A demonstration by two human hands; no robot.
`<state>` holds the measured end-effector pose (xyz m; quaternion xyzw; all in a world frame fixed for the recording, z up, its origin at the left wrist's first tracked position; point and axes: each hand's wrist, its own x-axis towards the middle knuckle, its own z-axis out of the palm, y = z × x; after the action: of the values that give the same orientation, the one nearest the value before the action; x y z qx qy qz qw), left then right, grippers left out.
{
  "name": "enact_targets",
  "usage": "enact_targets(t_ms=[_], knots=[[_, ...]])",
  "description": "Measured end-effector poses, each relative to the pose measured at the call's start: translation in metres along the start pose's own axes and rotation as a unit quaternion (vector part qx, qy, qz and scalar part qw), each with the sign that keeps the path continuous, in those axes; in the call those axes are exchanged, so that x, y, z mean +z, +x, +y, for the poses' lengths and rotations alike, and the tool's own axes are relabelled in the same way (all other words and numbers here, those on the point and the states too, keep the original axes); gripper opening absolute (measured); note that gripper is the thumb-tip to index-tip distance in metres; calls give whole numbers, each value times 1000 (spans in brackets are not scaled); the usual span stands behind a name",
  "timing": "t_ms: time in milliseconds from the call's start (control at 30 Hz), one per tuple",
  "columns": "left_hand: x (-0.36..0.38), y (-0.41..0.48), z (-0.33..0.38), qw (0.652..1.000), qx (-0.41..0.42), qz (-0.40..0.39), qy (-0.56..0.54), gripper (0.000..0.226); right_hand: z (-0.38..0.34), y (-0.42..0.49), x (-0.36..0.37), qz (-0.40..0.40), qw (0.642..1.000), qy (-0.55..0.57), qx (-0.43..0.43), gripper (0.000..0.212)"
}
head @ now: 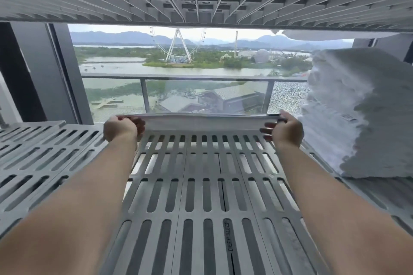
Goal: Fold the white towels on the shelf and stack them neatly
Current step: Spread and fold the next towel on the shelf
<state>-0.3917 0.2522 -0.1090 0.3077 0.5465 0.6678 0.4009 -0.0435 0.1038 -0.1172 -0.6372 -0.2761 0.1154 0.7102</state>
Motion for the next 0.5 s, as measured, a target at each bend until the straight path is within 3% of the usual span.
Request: enact_targets(t_ms=[67,200,267,367,433,500], knots=[[5,-4,5,999,17,-17,26,32,-6,2,3,43,998,48,-3,39],[1,-13,-12,977,-88,-124,148,22,15,-17,6,-119,977,-88,151,25],[-3,-3,-3,977,41,-49,205,19,12,-9,0,-62,987,-51,136,28],[-15,-1,4,932,259,19,254,27,0,3,-4,99,991,83,22,46],[-19,-6,-9,898,270,-24,347,27,7,0,-2,75,996,7,48,42],[-26,-1,-18,884,218,-60,409,27,23,-7,-5,-50,978,-155,133,26]])
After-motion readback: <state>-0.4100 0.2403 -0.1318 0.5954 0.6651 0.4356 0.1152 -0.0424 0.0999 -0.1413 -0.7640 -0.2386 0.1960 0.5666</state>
